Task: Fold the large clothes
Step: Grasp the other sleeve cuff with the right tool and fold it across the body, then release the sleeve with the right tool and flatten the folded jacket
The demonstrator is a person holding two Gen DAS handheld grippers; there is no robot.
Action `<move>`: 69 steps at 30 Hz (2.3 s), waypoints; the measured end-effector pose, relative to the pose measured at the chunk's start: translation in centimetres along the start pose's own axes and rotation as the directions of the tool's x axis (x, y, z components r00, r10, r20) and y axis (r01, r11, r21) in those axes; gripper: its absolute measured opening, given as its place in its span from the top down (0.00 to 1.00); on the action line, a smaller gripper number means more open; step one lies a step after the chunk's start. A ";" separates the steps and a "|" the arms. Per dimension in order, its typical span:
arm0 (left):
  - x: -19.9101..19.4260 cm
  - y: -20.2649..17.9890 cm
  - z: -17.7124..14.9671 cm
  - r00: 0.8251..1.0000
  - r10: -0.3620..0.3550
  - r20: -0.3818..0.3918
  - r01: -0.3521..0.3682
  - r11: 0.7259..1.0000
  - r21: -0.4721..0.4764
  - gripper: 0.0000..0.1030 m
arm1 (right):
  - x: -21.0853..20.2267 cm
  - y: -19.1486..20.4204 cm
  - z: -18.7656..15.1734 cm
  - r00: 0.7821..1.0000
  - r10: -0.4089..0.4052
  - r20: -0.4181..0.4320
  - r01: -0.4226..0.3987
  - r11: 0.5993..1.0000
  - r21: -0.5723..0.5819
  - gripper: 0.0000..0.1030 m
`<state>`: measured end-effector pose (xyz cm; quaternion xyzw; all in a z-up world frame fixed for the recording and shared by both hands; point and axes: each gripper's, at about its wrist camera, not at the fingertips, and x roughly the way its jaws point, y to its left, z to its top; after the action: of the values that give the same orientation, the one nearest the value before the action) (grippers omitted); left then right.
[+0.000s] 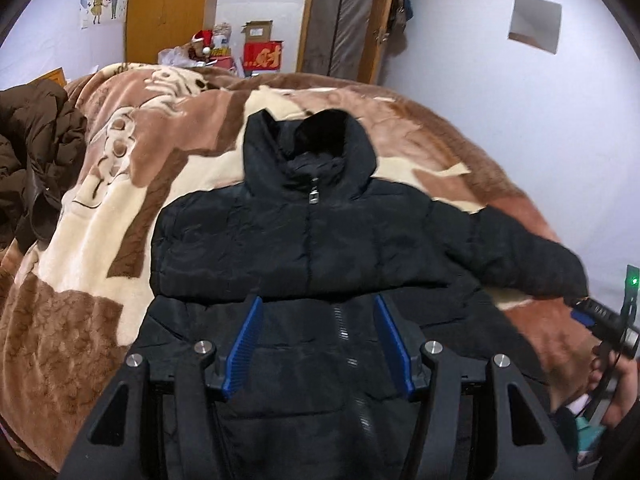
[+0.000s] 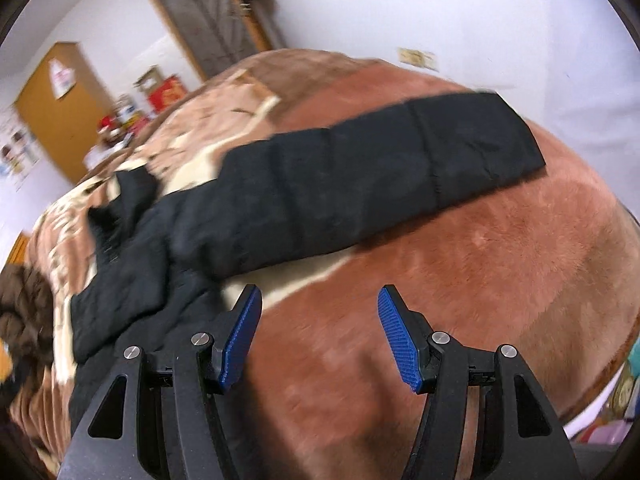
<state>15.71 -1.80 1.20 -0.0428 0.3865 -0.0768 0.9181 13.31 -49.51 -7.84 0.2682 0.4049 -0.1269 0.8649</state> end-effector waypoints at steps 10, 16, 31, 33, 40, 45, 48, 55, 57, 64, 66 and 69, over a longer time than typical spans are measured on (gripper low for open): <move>7.8 3.9 -0.2 0.993 0.084 -0.084 -0.090 0.994 -0.061 0.42 | 7.0 -5.5 4.1 1.000 0.009 0.009 -0.010 0.980 0.198 0.41; 11.3 5.6 0.0 0.985 0.111 -0.133 -0.126 0.986 -0.110 0.42 | 7.7 -5.9 6.2 0.998 -0.043 0.043 0.031 0.970 0.243 0.53; 6.1 7.2 0.2 0.996 0.066 -0.061 -0.076 0.981 -0.177 0.42 | -6.9 9.7 11.0 0.940 0.209 0.270 -0.191 0.977 -0.091 0.90; 5.1 7.8 0.4 0.997 0.069 -0.038 -0.075 0.979 -0.192 0.42 | -7.9 13.2 10.8 0.931 0.268 0.249 -0.232 0.958 -0.167 0.90; 2.6 10.8 0.3 0.996 0.093 0.004 -0.089 0.966 -0.243 0.42 | -5.0 26.4 4.9 0.909 0.416 0.043 -0.371 0.850 -0.374 0.90; 2.1 13.5 -0.5 0.994 0.113 -0.003 -0.110 0.955 -0.275 0.42 | 2.7 32.9 -1.7 0.912 0.375 -0.165 -0.408 0.802 -0.436 0.90; 2.3 14.9 -1.0 0.993 0.121 -0.014 -0.119 0.948 -0.294 0.42 | 7.3 35.0 -5.4 0.916 0.303 -0.263 -0.396 0.784 -0.478 0.87; 2.8 16.3 -1.6 0.995 0.098 -0.027 -0.102 0.940 -0.326 0.42 | 10.3 35.9 -8.2 0.879 0.313 -0.361 -0.458 0.766 -0.452 0.62; 2.8 16.0 -1.4 0.996 0.084 -0.022 -0.086 0.941 -0.328 0.42 | 9.0 35.8 -7.9 0.870 0.341 -0.355 -0.480 0.749 -0.456 0.60; 3.2 12.1 1.2 1.000 0.015 0.013 -0.011 0.964 -0.264 0.42 | 3.0 31.5 -4.4 0.852 0.455 -0.257 -0.523 0.734 -0.434 0.50; 3.8 10.4 2.1 1.000 -0.008 0.024 0.014 0.973 -0.230 0.42 | 2.3 29.1 -3.1 0.877 0.434 -0.206 -0.479 0.762 -0.435 0.50; 5.9 7.2 3.3 0.998 -0.065 0.020 0.067 0.985 -0.162 0.42 | 2.9 25.5 -1.0 0.920 0.369 -0.128 -0.389 0.828 -0.405 0.50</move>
<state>22.89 4.36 -1.64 -0.1308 0.3832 -0.0749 0.9113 25.70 -27.98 -1.39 0.1524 0.3803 0.1437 0.9008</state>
